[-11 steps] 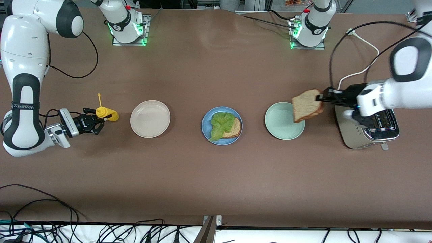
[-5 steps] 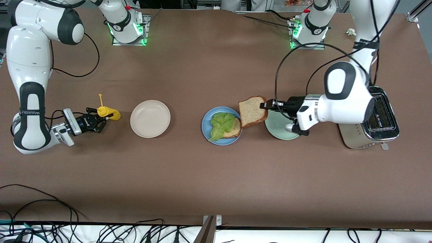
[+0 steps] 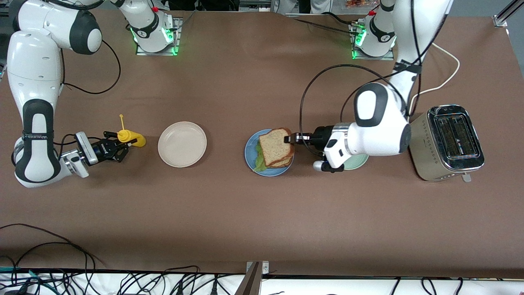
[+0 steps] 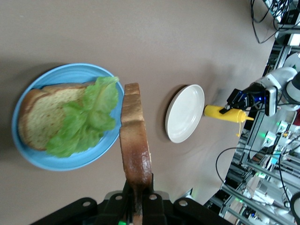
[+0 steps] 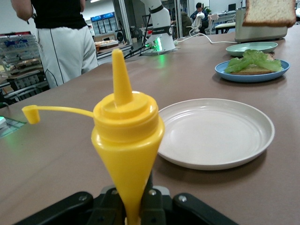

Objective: Make sandwich in blue plate with both arms
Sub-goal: 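Carry the bread slice over the blue plate and lay it on the lettuce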

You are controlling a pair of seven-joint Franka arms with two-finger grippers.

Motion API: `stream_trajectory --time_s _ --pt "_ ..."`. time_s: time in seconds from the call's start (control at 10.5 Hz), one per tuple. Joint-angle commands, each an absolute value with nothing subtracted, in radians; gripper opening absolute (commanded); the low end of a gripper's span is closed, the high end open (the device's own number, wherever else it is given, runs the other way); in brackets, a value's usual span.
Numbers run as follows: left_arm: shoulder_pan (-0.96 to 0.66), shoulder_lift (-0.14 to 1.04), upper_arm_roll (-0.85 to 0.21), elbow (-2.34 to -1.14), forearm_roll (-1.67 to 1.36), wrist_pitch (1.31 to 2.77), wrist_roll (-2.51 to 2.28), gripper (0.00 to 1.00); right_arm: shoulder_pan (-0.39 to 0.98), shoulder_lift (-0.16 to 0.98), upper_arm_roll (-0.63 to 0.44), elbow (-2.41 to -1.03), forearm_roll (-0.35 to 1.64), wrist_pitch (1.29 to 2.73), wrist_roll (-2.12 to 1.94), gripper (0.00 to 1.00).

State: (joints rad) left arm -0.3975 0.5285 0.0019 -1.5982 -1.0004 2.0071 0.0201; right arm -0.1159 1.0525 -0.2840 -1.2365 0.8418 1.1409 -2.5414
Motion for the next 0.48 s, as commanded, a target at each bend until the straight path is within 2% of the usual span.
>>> stream_trajectory --time_s 0.0,0.1,0.19,0.29,0.38 --pt "-0.475 0.607 0.021 -1.559 -1.058 2.142 0.018 0.00 -0.121 1.051 -0.272 -1.204 0.853 1.164 -2.579 0.12" --pt "-0.492 0.620 0.021 -1.559 -1.083 2.161 0.023 0.00 -0.123 1.054 -0.272 -1.210 0.853 1.164 -2.580 0.12" --pt "-0.500 0.632 0.021 -1.559 -1.089 2.180 0.023 0.00 -0.123 1.057 -0.272 -1.213 0.851 1.164 -2.579 0.18" --pt "-0.515 0.637 0.021 -1.559 -1.091 2.221 0.023 0.00 -0.123 1.057 -0.272 -1.221 0.853 1.160 -2.566 0.40" --pt "-0.525 0.649 0.021 -1.560 -1.089 2.256 0.025 0.00 -0.123 1.055 -0.272 -1.221 0.853 1.154 -2.572 0.32"
